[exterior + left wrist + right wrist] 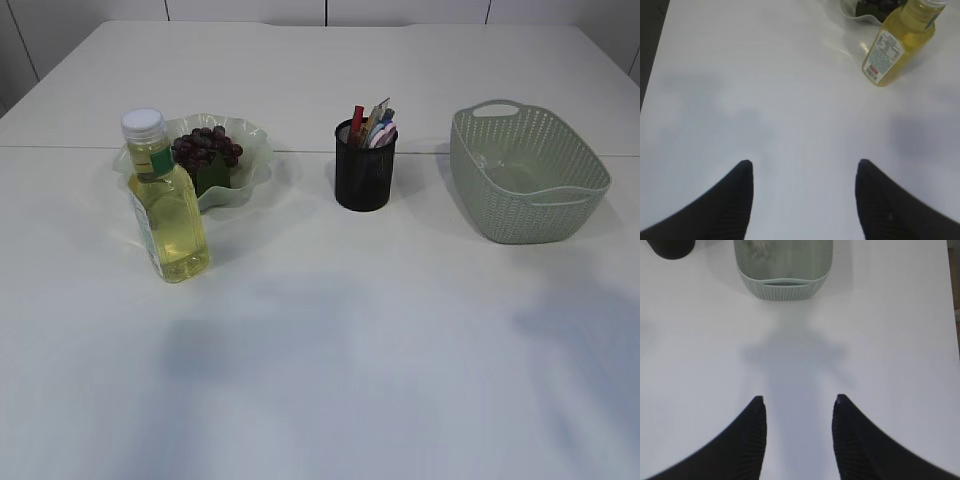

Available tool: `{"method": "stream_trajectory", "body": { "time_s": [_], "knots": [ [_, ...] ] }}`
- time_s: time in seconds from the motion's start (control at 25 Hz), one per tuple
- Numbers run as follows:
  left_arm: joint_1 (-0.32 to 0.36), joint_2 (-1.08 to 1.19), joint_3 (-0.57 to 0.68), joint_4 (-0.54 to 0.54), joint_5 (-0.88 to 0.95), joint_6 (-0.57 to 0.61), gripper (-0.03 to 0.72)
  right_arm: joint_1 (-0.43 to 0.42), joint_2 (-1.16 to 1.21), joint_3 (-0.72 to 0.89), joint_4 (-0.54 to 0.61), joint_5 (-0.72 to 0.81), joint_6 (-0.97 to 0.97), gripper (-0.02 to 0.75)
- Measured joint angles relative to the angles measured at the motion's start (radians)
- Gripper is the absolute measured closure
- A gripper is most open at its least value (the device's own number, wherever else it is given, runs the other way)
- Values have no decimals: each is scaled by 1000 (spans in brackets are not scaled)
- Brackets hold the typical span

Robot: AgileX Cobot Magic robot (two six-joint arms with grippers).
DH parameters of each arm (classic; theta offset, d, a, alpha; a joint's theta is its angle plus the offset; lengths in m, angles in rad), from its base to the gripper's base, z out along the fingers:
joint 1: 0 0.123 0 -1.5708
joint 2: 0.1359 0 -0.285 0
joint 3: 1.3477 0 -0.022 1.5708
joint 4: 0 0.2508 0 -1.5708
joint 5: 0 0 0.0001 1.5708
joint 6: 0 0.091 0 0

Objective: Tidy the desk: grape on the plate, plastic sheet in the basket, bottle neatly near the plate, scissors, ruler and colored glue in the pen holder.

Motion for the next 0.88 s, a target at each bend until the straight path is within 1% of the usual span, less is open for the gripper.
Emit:
{"method": "stream_trajectory", "body": {
  "time_s": [0.2, 0.4, 0.64, 0.76, 0.88],
  "knots": [
    [0, -88, 28, -6, 11, 0, 214, 0, -210, 100, -15, -4, 49, 384],
    [0, -259, 123, -10, 28, -2, 214, 0, -437, 138, -91, 7, 126, 384],
    [0, -478, 287, -56, 37, -2, 214, 0, -648, 143, -97, 101, 138, 384],
    [0, -579, 343, -68, 52, -2, 214, 0, -726, 143, -94, 110, 138, 384],
    [0, -676, 368, -68, 82, -2, 214, 0, -791, 151, -67, 110, 111, 384]
  ]
}}
